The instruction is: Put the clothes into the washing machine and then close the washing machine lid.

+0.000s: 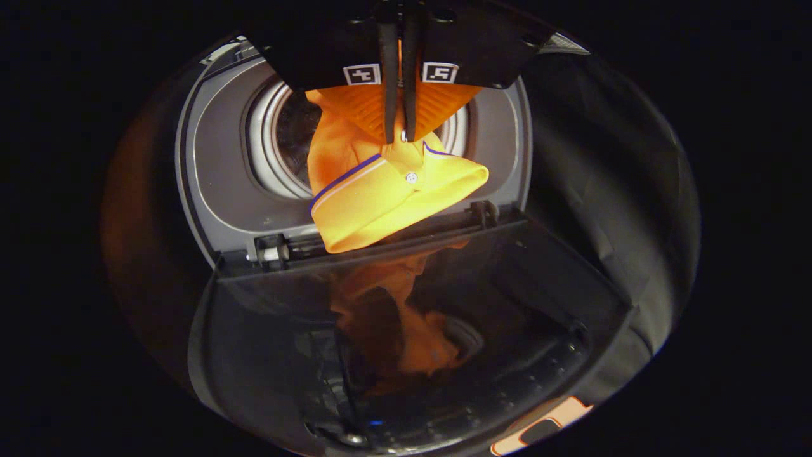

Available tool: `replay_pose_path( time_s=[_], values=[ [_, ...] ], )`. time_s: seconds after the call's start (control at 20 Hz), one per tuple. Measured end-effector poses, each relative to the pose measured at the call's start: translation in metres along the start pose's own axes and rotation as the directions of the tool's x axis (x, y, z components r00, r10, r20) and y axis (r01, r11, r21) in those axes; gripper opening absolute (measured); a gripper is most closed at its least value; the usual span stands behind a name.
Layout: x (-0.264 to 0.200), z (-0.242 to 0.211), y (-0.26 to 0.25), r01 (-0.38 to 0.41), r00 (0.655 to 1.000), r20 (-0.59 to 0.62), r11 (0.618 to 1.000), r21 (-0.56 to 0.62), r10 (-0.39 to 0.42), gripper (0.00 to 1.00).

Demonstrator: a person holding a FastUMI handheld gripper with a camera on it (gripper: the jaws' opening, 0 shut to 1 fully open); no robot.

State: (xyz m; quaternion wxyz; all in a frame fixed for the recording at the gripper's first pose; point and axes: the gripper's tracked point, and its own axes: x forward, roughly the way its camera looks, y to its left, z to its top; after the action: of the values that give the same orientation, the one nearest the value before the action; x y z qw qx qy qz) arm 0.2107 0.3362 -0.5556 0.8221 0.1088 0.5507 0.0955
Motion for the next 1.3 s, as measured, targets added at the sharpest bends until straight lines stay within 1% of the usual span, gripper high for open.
replay_pose_path(
  time_s=[0.15,0.25,0.4,0.5,0.65,0.7,0.75,0.9,0.95,1.3],
  values=[
    [0.019,-0.015,-0.015,0.046,0.998,-0.045,0.999,-0.003,-0.046,0.10],
    [0.032,-0.021,-0.023,0.075,0.996,-0.044,0.997,-0.002,-0.075,0.10],
    [0.044,-0.032,-0.030,0.094,0.993,-0.069,0.996,-0.012,-0.094,0.11],
    [0.049,-0.035,-0.035,0.107,0.991,-0.073,0.993,-0.041,-0.110,0.11],
    [0.051,-0.038,-0.033,0.108,0.991,-0.072,0.993,-0.052,-0.112,0.11],
    [0.051,-0.038,-0.033,0.109,0.991,-0.074,0.993,-0.051,-0.113,0.13],
    [0.050,-0.036,-0.033,0.112,0.991,-0.069,0.993,-0.047,-0.115,0.17],
    [0.040,-0.027,-0.037,0.123,0.991,-0.043,0.990,-0.069,-0.127,0.81],
    [0.039,-0.028,-0.037,0.126,0.991,-0.031,0.989,-0.078,-0.129,1.00],
    [0.020,-0.025,-0.033,0.113,0.994,0.005,0.989,-0.090,-0.113,0.99]
  ],
)
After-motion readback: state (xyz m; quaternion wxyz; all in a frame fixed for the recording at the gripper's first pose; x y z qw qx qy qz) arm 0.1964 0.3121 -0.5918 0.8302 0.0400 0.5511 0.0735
